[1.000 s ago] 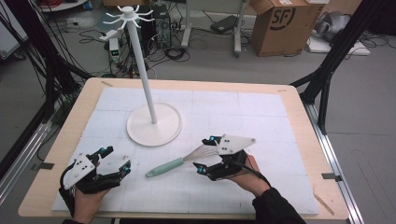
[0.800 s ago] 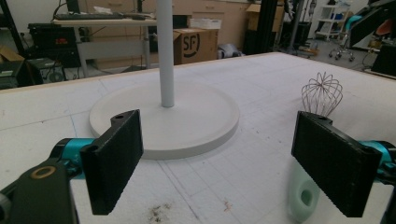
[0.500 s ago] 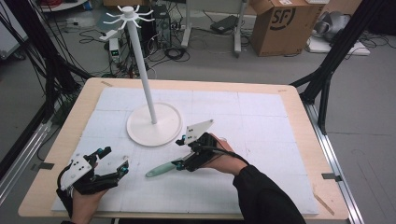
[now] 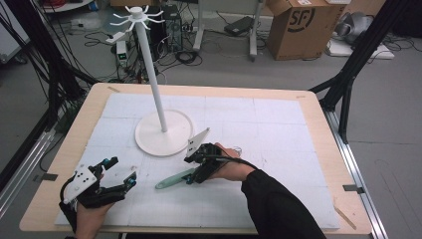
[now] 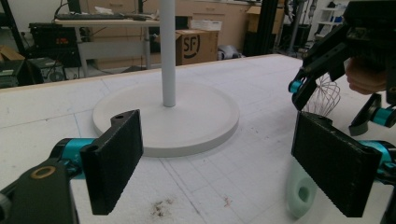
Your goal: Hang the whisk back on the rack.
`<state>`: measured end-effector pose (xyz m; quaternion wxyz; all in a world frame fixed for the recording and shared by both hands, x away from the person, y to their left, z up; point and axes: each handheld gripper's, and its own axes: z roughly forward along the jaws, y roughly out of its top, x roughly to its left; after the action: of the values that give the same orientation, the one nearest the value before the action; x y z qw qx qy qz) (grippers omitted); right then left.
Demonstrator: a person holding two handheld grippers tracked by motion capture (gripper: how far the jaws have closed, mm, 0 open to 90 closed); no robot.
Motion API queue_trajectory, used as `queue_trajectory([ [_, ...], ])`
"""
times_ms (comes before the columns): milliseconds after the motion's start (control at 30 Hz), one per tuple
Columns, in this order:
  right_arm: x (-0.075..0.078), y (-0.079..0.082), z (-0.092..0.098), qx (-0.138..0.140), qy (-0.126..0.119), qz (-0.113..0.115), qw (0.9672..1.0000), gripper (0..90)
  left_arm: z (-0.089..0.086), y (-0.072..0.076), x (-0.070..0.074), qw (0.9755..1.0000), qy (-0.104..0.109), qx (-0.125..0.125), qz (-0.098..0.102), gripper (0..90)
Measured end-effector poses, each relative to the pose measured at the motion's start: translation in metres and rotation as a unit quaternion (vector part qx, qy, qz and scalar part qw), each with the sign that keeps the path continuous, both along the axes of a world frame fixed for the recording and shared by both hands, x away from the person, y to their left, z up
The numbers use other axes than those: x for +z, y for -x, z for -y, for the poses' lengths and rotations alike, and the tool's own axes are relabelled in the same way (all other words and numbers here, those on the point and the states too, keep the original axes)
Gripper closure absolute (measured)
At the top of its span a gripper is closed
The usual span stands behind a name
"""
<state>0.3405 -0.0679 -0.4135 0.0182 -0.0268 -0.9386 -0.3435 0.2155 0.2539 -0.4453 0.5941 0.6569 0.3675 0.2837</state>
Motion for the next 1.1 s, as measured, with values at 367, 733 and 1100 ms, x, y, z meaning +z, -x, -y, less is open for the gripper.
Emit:
queue_trajectory([
  [367,-0.017,-0.002,-0.014,0.017,0.068,0.002,0.9976,38.5,0.0,0.0,0.0,1.0,0.001,-0.001,-0.001,17.1],
  [733,-0.022,-0.004,-0.02,0.021,0.099,-0.005,0.9949,42.8,-0.001,0.001,0.001,1.0,0.002,0.0,0.001,17.2],
  [1100,-0.021,-0.004,-0.023,0.032,0.113,0.007,0.9931,49.1,0.0,0.002,0.001,1.0,-0.001,-0.001,0.002,17.8],
])
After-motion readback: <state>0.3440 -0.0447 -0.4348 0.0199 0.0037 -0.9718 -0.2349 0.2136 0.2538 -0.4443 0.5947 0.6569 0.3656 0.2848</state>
